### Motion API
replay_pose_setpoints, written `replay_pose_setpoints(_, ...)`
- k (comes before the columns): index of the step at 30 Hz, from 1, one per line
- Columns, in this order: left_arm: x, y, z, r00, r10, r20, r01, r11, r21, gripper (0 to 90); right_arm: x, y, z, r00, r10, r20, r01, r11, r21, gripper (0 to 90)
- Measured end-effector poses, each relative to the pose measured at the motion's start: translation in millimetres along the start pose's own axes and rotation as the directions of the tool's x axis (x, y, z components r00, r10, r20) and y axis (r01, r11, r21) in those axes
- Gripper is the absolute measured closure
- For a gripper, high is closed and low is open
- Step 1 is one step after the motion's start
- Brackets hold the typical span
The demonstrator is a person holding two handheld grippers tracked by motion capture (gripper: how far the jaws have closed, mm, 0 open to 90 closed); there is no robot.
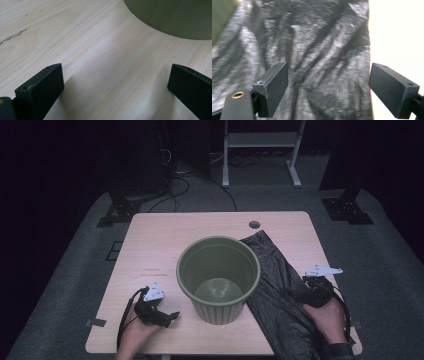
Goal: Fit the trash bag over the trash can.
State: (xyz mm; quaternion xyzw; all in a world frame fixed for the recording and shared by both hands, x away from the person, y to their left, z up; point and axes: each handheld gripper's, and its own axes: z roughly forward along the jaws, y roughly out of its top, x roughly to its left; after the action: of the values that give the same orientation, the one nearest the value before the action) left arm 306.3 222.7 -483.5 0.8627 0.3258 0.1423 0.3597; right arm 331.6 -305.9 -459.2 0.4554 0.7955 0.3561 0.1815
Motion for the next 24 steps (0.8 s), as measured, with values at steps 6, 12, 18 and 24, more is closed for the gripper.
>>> replay_pose_setpoints(6,0.0,0.0,0.0,1.0000,0.000,0.000,0.000,1.0000,0.000,0.0,-14.3,-5.8,11.4,0.9986,0.047,-0.024,-0.046,0.998,0.037,15.1)
replay_pose_setpoints(12,0.0,0.0,0.0,1.0000,0.000,0.000,0.000,1.0000,0.000,0.0,-10.0,-7.1,17.7,0.9948,0.055,-0.085,-0.050,0.997,0.060,15.1)
replay_pose_setpoints(18,0.0,0.0,0.0,1.0000,0.000,0.000,0.000,1.0000,0.000,0.0,6.9,-0.4,25.1,0.9854,0.035,-0.166,-0.025,0.998,0.066,15.1)
replay_pose_setpoints(24,0.0,0.0,0.0,1.0000,0.000,0.000,0.000,1.0000,0.000,0.0,19.4,6.1,29.0,0.9767,0.022,-0.213,-0.010,0.998,0.057,15.1)
